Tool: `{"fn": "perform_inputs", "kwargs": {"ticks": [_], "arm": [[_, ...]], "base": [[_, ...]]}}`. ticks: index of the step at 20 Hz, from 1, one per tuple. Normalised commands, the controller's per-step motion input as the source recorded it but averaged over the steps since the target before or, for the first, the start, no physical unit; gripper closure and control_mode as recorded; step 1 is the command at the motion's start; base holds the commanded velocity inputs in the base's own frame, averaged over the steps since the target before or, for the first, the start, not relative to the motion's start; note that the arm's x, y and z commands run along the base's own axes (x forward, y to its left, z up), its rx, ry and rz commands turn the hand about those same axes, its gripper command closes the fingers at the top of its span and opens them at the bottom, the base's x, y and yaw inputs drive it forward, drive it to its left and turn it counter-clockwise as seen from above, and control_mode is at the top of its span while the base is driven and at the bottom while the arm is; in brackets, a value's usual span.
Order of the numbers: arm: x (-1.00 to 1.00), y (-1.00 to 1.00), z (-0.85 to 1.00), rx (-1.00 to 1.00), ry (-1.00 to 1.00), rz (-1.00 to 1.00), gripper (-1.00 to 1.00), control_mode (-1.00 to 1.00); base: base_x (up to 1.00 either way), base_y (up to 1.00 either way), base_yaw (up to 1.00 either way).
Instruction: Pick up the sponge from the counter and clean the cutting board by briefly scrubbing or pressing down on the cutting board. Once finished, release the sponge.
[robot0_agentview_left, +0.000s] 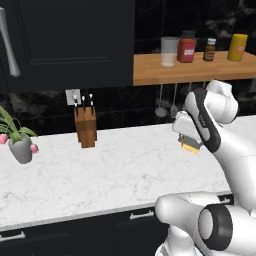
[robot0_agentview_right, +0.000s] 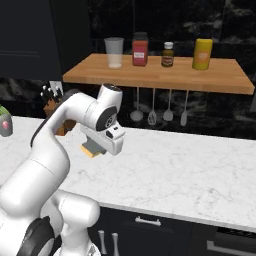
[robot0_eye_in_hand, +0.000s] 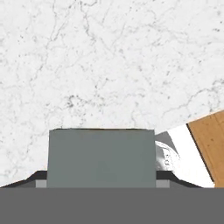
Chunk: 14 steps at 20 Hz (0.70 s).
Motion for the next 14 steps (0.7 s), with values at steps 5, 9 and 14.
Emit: {"fn": "perform_inputs", "kwargs": {"ticks": [5,9,14], "arm": [[-0.1,0.11,0.0,-0.02,-0.01,-0.12,1.0,1.0],[0.0,0.0,0.0,0.0,0.0,0.0,1.0,1.0],[0.0,0.0,0.0,0.0,0.0,0.0,1.0,1.0]], "base": [[-0.12,0.0,-0.01],[-0.03,0.0,0.0],[0.04,-0.32,0.0]]}}
